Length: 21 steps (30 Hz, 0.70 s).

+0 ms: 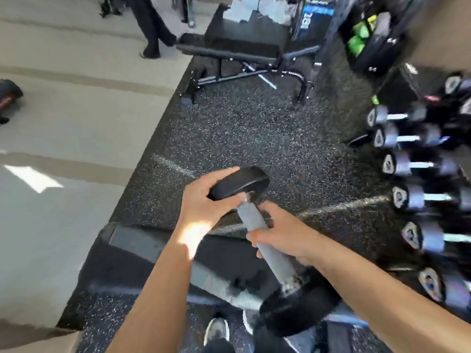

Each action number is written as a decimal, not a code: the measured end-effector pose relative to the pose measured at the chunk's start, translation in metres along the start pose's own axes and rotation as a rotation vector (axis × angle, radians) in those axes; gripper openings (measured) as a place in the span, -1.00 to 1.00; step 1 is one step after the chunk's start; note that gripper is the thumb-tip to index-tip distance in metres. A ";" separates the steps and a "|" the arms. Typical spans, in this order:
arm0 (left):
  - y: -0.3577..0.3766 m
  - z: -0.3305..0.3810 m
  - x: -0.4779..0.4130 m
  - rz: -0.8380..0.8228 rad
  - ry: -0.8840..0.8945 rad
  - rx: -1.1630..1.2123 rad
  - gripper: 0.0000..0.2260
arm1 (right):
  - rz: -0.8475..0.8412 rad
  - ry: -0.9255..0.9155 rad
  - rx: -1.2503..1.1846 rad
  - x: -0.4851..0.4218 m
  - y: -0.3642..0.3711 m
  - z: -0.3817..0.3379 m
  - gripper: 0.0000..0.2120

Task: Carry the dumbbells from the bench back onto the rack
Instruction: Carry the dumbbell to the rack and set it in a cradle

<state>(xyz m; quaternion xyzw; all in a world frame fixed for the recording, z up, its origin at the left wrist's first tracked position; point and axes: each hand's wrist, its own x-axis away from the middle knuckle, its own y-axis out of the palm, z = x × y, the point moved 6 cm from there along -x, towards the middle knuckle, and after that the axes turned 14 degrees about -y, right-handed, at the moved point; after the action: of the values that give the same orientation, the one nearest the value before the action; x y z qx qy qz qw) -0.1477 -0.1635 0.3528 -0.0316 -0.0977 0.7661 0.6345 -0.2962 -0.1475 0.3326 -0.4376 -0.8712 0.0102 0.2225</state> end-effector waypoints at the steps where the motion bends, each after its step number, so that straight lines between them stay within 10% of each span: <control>1: 0.009 0.005 -0.002 -0.049 0.021 -0.013 -0.53 | 0.049 0.003 -0.018 0.008 -0.004 0.003 -0.68; 21: 0.279 0.085 0.142 -1.135 0.321 -0.083 -0.59 | 1.071 0.207 -0.410 0.279 -0.033 0.092 -0.61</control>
<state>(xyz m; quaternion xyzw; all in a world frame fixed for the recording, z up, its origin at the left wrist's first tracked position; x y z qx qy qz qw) -0.4596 -0.0829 0.3938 -0.1147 -0.0318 0.2880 0.9502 -0.5025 0.0626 0.3625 -0.8501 -0.4862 -0.0905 0.1809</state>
